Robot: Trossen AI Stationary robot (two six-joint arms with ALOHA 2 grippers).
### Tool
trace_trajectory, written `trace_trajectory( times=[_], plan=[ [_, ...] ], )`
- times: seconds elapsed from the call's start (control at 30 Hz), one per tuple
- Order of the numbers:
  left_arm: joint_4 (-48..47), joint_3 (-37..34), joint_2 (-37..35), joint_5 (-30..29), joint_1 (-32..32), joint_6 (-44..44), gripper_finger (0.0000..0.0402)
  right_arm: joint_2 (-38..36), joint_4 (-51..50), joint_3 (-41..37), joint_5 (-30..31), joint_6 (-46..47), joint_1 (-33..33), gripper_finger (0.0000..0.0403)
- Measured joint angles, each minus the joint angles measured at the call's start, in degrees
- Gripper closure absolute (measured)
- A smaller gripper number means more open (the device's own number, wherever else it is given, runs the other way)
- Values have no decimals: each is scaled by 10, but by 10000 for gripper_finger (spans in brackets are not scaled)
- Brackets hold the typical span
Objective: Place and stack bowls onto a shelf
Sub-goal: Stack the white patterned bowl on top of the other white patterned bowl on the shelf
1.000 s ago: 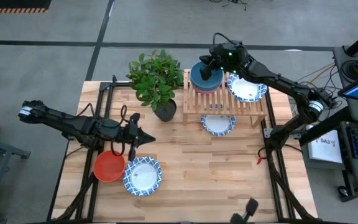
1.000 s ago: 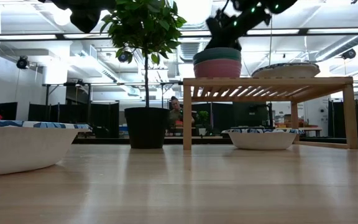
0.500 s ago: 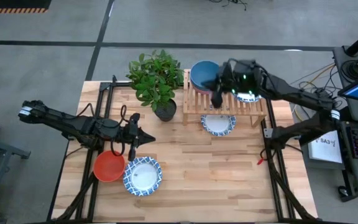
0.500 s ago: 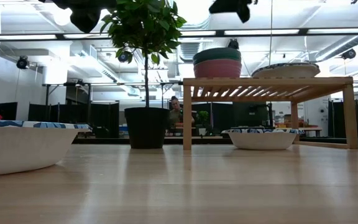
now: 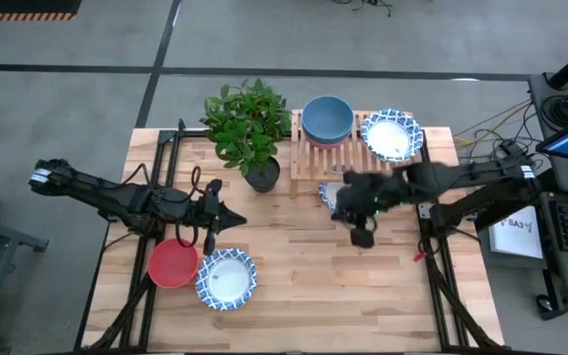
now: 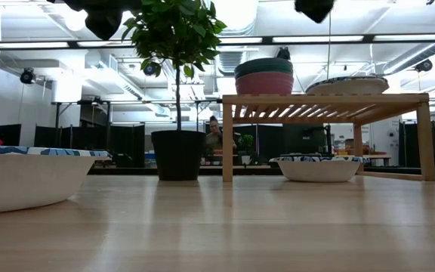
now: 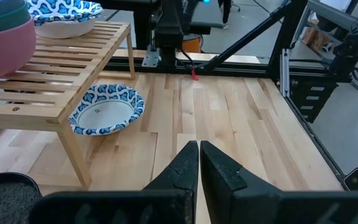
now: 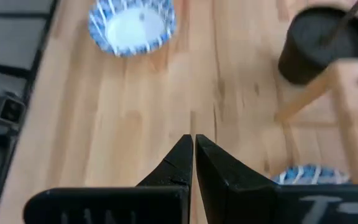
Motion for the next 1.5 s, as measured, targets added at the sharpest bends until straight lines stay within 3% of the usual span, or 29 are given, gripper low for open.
trace_trajectory(
  times=[0.37, 0.67, 0.83, 1.23, 1.5],
  plan=[
    [0, 0, 0, 0, 0, 7, 402, -8, 19, -161, 173, 99, 70, 394],
    [-2, 0, 0, 0, 0, 7, 402, -6, 97, -258, 190, 122, 70, 388],
    [-2, 0, 0, 0, 0, 10, 402, -2, 104, -269, 191, 129, 70, 357],
    [-5, 0, 0, 0, 0, 15, 402, 75, 96, -272, 244, 108, 70, 228],
    [-4, 0, 0, 0, 0, 15, 402, 156, 95, -272, 341, 124, 70, 223]
  ],
)
